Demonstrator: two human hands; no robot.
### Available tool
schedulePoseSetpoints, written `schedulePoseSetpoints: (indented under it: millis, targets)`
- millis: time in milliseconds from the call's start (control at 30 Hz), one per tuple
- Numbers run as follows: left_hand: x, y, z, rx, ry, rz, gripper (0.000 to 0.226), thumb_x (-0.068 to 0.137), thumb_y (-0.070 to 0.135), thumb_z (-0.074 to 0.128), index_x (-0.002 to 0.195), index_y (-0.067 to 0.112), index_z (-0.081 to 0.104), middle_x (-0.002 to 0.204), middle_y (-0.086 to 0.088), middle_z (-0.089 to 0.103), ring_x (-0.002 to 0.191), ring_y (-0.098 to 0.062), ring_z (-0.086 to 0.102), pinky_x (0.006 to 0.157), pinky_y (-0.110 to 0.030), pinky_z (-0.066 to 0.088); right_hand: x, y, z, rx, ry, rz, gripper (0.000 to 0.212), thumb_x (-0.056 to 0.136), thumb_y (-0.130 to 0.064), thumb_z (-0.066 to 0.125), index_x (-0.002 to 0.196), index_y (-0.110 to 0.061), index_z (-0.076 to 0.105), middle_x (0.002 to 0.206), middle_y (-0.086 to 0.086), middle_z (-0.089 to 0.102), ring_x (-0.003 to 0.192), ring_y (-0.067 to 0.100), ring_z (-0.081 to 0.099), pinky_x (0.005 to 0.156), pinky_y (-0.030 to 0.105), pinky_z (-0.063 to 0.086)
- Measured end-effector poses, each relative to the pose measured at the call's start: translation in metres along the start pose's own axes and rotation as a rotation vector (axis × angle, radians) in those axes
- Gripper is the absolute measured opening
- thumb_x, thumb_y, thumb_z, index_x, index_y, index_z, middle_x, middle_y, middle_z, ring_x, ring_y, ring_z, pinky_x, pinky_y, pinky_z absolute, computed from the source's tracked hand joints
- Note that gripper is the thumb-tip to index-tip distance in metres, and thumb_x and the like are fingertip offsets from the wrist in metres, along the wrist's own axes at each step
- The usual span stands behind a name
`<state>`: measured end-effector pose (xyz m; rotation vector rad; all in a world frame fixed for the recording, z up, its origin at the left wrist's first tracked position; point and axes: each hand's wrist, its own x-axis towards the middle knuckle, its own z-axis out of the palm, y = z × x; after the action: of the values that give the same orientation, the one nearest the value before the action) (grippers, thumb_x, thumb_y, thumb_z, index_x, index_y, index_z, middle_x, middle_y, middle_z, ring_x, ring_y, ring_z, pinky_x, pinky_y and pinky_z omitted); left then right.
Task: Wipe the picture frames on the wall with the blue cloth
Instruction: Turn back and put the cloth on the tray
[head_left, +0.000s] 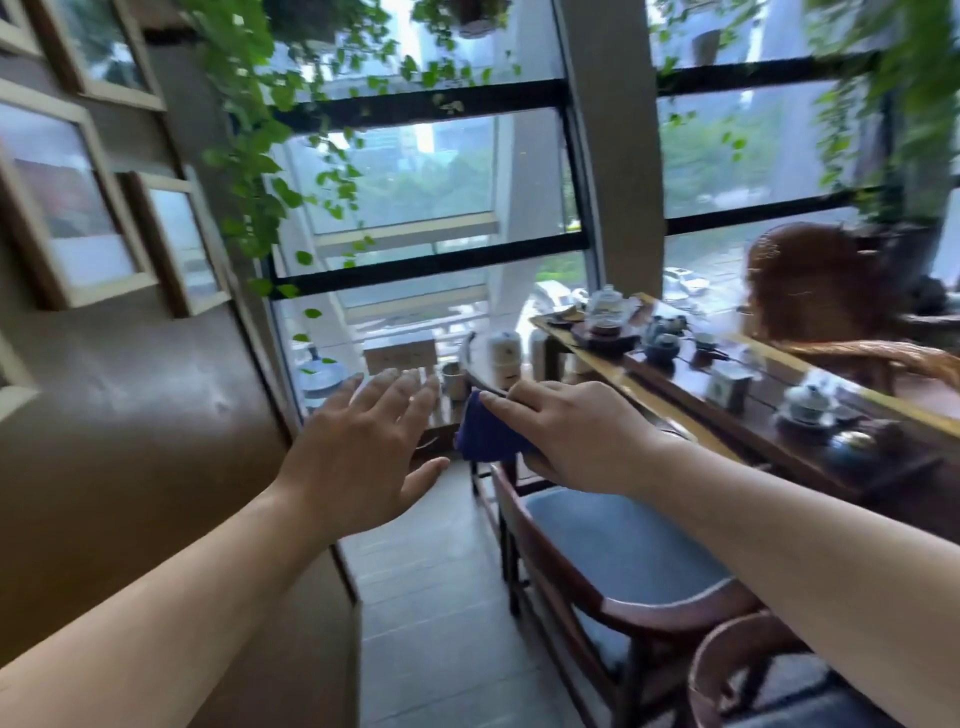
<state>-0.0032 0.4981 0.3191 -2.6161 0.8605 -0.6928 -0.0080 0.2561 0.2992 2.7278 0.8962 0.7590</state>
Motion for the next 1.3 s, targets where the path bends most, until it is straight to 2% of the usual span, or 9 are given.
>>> schedulePoseSetpoints:
  millis: [100, 300, 500, 567, 667, 867, 1033, 1167, 1300]
  targets:
    - [0.027, 0.038, -0.002, -0.042, 0.027, 0.084, 0.075, 0.088, 0.060, 0.038, 0.139, 0.005, 0.043, 0.138, -0.018, 0.054, 0.127, -0.035, 0.050, 0.104, -0.052, 0.043, -0.044, 0.019, -0.001, 0.002, -0.020, 0.087, 0.058, 0.084, -0.027, 0.048, 0.140, -0.014, 0.038, 0.115, 0.008, 0.059, 0.093, 0.032, 0.061, 0.056, 0.042, 0.051]
    - [0.097, 0.152, 0.002, -0.124, 0.058, 0.283, 0.076, 0.087, 0.059, 0.042, 0.139, 0.004, 0.044, 0.136, -0.019, 0.056, 0.125, -0.036, 0.051, 0.105, -0.050, 0.043, -0.163, 0.076, 0.005, -0.007, -0.063, 0.307, 0.059, 0.079, -0.024, 0.058, 0.136, -0.012, 0.046, 0.109, 0.007, 0.061, 0.092, 0.030, 0.061, 0.055, 0.038, 0.051]
    - [0.145, 0.277, 0.023, -0.205, 0.013, 0.456, 0.079, 0.088, 0.060, 0.037, 0.144, 0.004, 0.036, 0.144, -0.017, 0.049, 0.133, -0.033, 0.044, 0.110, -0.047, 0.037, -0.301, 0.136, 0.037, 0.016, -0.198, 0.540, 0.063, 0.075, -0.029, 0.063, 0.135, -0.015, 0.048, 0.118, 0.004, 0.060, 0.101, 0.025, 0.061, 0.065, 0.033, 0.051]
    - [0.153, 0.311, 0.031, -0.260, -0.009, 0.475, 0.079, 0.088, 0.060, 0.041, 0.144, 0.005, 0.036, 0.144, -0.015, 0.049, 0.134, -0.032, 0.043, 0.111, -0.046, 0.037, -0.342, 0.151, 0.052, 0.021, -0.256, 0.636, 0.065, 0.077, -0.032, 0.061, 0.138, -0.017, 0.044, 0.119, 0.001, 0.058, 0.101, 0.024, 0.060, 0.066, 0.034, 0.052]
    - [0.161, 0.364, 0.050, -0.381, -0.053, 0.492, 0.081, 0.086, 0.062, 0.034, 0.144, 0.006, 0.036, 0.146, -0.013, 0.048, 0.135, -0.030, 0.042, 0.112, -0.045, 0.036, -0.401, 0.169, 0.077, 0.063, -0.306, 0.834, 0.065, 0.082, -0.037, 0.056, 0.143, -0.023, 0.036, 0.123, -0.002, 0.054, 0.104, 0.023, 0.059, 0.071, 0.036, 0.050]
    - [0.161, 0.458, 0.099, -0.527, -0.138, 0.544, 0.080, 0.085, 0.064, 0.037, 0.145, 0.010, 0.035, 0.148, -0.009, 0.047, 0.137, -0.026, 0.039, 0.113, -0.040, 0.032, -0.487, 0.189, 0.137, 0.115, -0.353, 1.051, 0.062, 0.084, -0.036, 0.054, 0.142, -0.025, 0.036, 0.129, -0.002, 0.052, 0.113, 0.023, 0.053, 0.077, 0.038, 0.049]
    - [0.170, 0.510, 0.140, -0.559, -0.207, 0.604, 0.082, 0.088, 0.066, 0.033, 0.151, 0.016, 0.018, 0.156, -0.004, 0.032, 0.145, -0.022, 0.023, 0.119, -0.037, 0.018, -0.535, 0.209, 0.189, 0.135, -0.403, 1.168, 0.060, 0.083, -0.034, 0.053, 0.140, -0.025, 0.038, 0.128, 0.000, 0.052, 0.111, 0.027, 0.054, 0.076, 0.038, 0.044]
    - [0.177, 0.536, 0.168, -0.546, -0.252, 0.662, 0.082, 0.088, 0.064, 0.035, 0.151, 0.015, 0.019, 0.155, -0.006, 0.034, 0.144, -0.023, 0.025, 0.119, -0.039, 0.021, -0.567, 0.230, 0.221, 0.139, -0.469, 1.199, 0.061, 0.083, -0.032, 0.053, 0.141, -0.024, 0.036, 0.133, 0.002, 0.049, 0.114, 0.028, 0.052, 0.082, 0.042, 0.048]
    - [0.190, 0.556, 0.191, -0.540, -0.276, 0.680, 0.081, 0.087, 0.063, 0.038, 0.149, 0.012, 0.024, 0.152, -0.009, 0.039, 0.141, -0.026, 0.030, 0.116, -0.040, 0.025, -0.583, 0.252, 0.249, 0.097, -0.471, 1.203, 0.061, 0.083, -0.029, 0.052, 0.141, -0.022, 0.037, 0.132, 0.004, 0.051, 0.114, 0.029, 0.052, 0.079, 0.042, 0.048]
